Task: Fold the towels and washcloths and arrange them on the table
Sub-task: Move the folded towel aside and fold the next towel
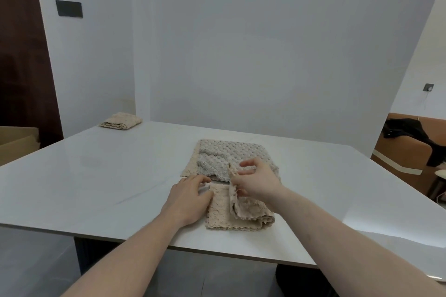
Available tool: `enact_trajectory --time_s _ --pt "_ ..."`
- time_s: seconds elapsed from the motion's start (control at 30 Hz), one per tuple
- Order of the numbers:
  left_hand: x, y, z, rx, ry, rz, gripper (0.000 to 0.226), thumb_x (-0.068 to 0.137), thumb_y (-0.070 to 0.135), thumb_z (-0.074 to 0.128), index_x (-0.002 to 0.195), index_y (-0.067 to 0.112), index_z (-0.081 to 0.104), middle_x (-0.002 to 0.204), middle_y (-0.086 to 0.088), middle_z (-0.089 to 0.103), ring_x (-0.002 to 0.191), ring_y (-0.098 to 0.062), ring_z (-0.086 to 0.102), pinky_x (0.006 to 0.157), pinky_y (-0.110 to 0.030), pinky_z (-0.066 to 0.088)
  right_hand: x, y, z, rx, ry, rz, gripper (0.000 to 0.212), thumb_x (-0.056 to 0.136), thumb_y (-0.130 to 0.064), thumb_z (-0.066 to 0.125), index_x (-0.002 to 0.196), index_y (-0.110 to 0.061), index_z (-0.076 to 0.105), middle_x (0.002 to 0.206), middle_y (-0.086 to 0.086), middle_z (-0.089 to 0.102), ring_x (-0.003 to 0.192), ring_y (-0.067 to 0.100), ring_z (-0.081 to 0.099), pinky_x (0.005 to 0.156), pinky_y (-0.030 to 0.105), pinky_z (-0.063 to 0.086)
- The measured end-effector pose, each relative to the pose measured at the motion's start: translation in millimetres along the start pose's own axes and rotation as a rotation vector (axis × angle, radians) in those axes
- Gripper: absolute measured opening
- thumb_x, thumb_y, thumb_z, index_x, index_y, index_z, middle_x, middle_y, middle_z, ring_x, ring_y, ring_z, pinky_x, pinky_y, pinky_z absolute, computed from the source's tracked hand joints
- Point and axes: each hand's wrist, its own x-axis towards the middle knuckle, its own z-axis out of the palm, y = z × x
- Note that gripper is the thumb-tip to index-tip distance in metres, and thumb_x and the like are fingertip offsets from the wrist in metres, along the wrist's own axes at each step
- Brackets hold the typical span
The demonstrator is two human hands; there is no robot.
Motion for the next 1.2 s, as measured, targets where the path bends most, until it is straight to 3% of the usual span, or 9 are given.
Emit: enact_trajectory --time_s 0.13,0.3,0.43,0.57,0.73,0.9,1.07,1.13,1.2 --pt "1 -1 0 -0.053 0.003 0.024 0.031 0.091 0.045 0.054 0.121 0.041 0.062 0.13 0.019 0.058 0.121 -0.006 0.051 0.105 -0.035 0.041 0 9 9 -0.075 -0.005 -0.017 0.047 0.08 -0.011 0.076 0.12 -0.023 0.056 0.11 -0.001 0.069 0.086 0.022 0.077 0.077 0.042 0.065" --pt "3 -1 -1 -0.221 0.011 0.011 0.031 0.083 0.061 0.049 0.095 0.044 0.072 0.118 0.027 0.056 0.117 -0.001 0.053 0.102 -0.034 0.043 -6 16 8 0.071 -0.064 -0.013 0.043 0.082 0.001 0.073 0.116 -0.02 0.057 0.118 0.006 0.067 0.097 0.028 0.075 0.081 0.046 0.065" --pt "1 1 -1 -0.317 0.023 0.013 0.04 0.077 0.072 0.056 0.087 0.041 0.079 0.12 0.03 0.055 0.117 0.006 0.051 0.104 -0.035 0.043 -18 21 -8 -0.09 0.013 -0.216 0.034 0.088 -0.004 0.069 0.112 -0.028 0.063 0.114 -0.011 0.071 0.09 0.015 0.075 0.085 0.039 0.064" --pt "-1 2 -3 -0.31 0.031 0.04 0.021 0.073 0.064 0.076 0.078 0.044 0.078 0.121 0.031 0.056 0.119 0.007 0.05 0.101 -0.031 0.041 -31 39 -24 -0.482 0.126 -0.436 0.026 0.093 -0.019 0.064 0.111 -0.038 0.067 0.109 -0.025 0.067 0.104 -0.007 0.061 0.092 0.021 0.051" --pt "0 0 -3 -0.323 0.025 0.053 0.013 0.08 0.048 0.079 0.073 0.038 0.079 0.122 0.029 0.058 0.121 0.005 0.051 0.105 -0.036 0.042 -33 69 -21 -0.686 0.03 -0.505 0.026 0.093 -0.041 0.062 0.118 -0.037 0.07 0.122 -0.029 0.062 0.12 -0.008 0.051 0.107 0.016 0.038" --pt "1 -2 -1 -0.306 0.057 0.023 0.022 0.083 0.038 0.079 0.064 0.027 0.074 0.117 0.026 0.059 0.116 0.003 0.053 0.101 -0.031 0.04 -33 86 -7 -0.737 0.032 -0.496 0.033 0.102 -0.044 0.053 0.13 -0.037 0.068 0.135 -0.032 0.056 0.132 -0.008 0.038 0.108 0.006 0.021" --pt "5 -5 3 -0.168 0.059 0.009 0.025 0.076 0.038 0.077 0.058 0.025 0.066 0.111 0.026 0.059 0.113 -0.002 0.055 0.101 -0.035 0.043 -32 80 -11 -0.7 -0.071 -0.435 0.033 0.099 -0.046 0.055 0.127 -0.037 0.07 0.132 -0.03 0.059 0.125 -0.008 0.045 0.108 0.013 0.031" --pt "5 -4 3 -0.161 0.056 0.001 0.023 0.075 0.038 0.076 0.061 0.025 0.064 0.11 0.025 0.059 0.116 -0.004 0.055 0.102 -0.037 0.043 -28 72 -18 -0.453 -0.08 -0.353 0.023 0.096 -0.041 0.061 0.111 -0.033 0.077 0.118 -0.021 0.071 0.108 -0.005 0.062 0.099 0.02 0.048" --pt "5 -4 2 -0.192 0.067 -0.02 0.025 0.078 0.042 0.075 0.069 0.025 0.061 0.106 0.022 0.06 0.115 -0.007 0.056 0.101 -0.039 0.045 -20 65 -26 -0.226 0.067 -0.325 0.017 0.097 -0.038 0.064 0.1 -0.03 0.079 0.102 -0.014 0.076 0.095 0.0 0.069 0.088 0.024 0.055"
